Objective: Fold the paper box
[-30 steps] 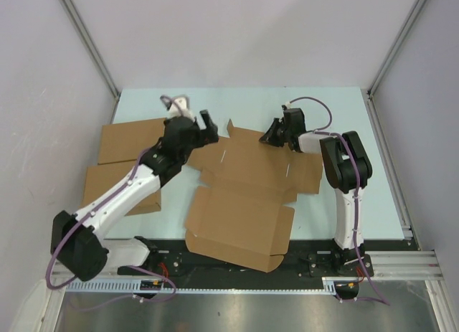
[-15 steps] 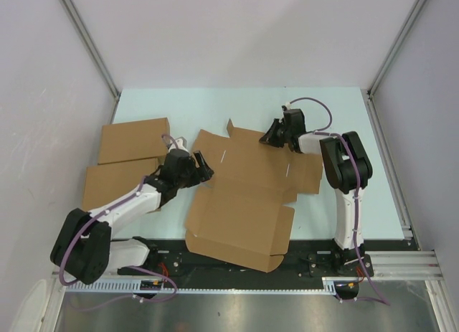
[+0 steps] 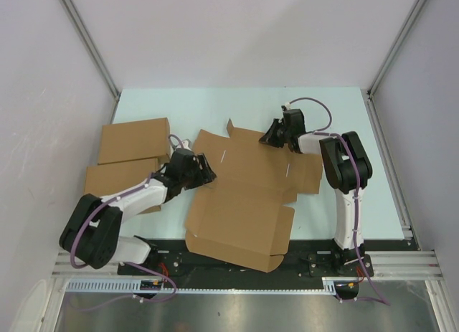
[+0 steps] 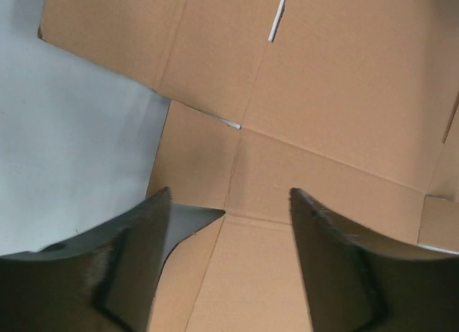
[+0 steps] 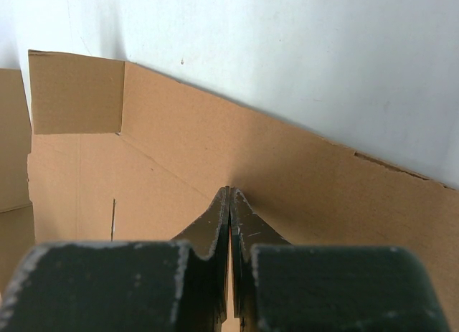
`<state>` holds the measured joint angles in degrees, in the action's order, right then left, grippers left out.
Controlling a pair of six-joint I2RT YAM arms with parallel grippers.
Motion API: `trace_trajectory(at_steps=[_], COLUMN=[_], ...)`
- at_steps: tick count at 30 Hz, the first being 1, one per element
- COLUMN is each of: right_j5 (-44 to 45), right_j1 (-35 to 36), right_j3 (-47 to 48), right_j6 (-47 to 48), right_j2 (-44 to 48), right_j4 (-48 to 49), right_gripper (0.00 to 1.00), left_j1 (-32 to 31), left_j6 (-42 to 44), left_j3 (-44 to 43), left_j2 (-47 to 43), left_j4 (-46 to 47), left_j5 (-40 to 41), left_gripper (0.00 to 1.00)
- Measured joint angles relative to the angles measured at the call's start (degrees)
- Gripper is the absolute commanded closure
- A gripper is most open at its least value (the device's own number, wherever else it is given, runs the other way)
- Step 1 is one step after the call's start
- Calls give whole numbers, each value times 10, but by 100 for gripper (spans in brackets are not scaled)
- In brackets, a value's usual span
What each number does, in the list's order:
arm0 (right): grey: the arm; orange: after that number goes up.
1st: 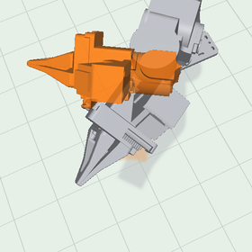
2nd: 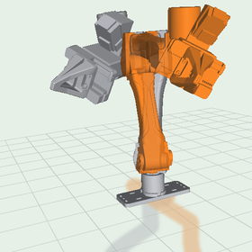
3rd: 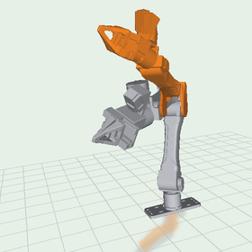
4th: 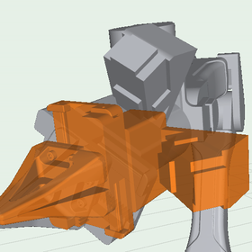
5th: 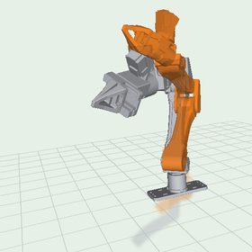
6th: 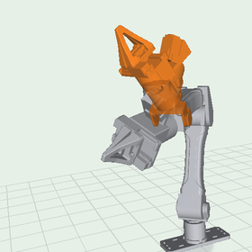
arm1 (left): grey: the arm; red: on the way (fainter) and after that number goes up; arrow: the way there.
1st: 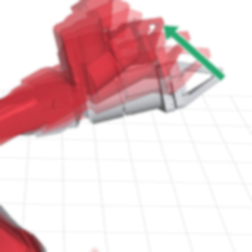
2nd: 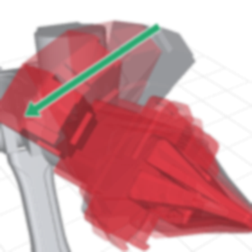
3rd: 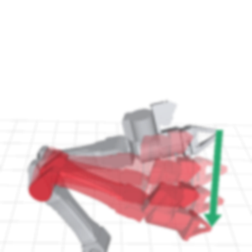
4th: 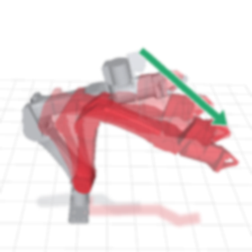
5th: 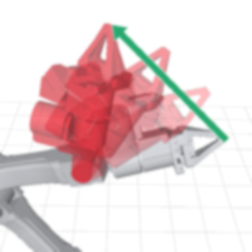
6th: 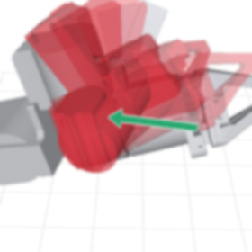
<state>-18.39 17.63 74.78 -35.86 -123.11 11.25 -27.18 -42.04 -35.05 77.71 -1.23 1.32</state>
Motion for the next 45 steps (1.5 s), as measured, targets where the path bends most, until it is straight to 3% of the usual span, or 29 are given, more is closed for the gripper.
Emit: trace_trajectory(at_steps=[4,9,18,25,32,39,45], right_j5=[0,0,-1,-1,-1,0,-1], right_j1=[0,0,0,1,1,2,3], right_j3=[-1,-2,-4,-5,-6,-9,-11], right_j6=[2,4,3,4,3,3,3], right_j2=[0,0,0,0,0,0,0], right_j4=[2,4,9,10,12,19,23], right_gripper=[100,100,100,100,100,100,100], left_j1=[1,4,7,7,0,-82,-192], left_j6=[0,0,0,0,12,69,153], left_j3=[0,0,-4,-4,-13,-63,-159], left_j2=[-43,-108,12,14,15,37,117], left_j4=[-17,-22,-28,-14,15,-12,-83], left_j5=[8,28,8,1,-21,12,114], left_gripper=[15,22,35,71,89,95,99])
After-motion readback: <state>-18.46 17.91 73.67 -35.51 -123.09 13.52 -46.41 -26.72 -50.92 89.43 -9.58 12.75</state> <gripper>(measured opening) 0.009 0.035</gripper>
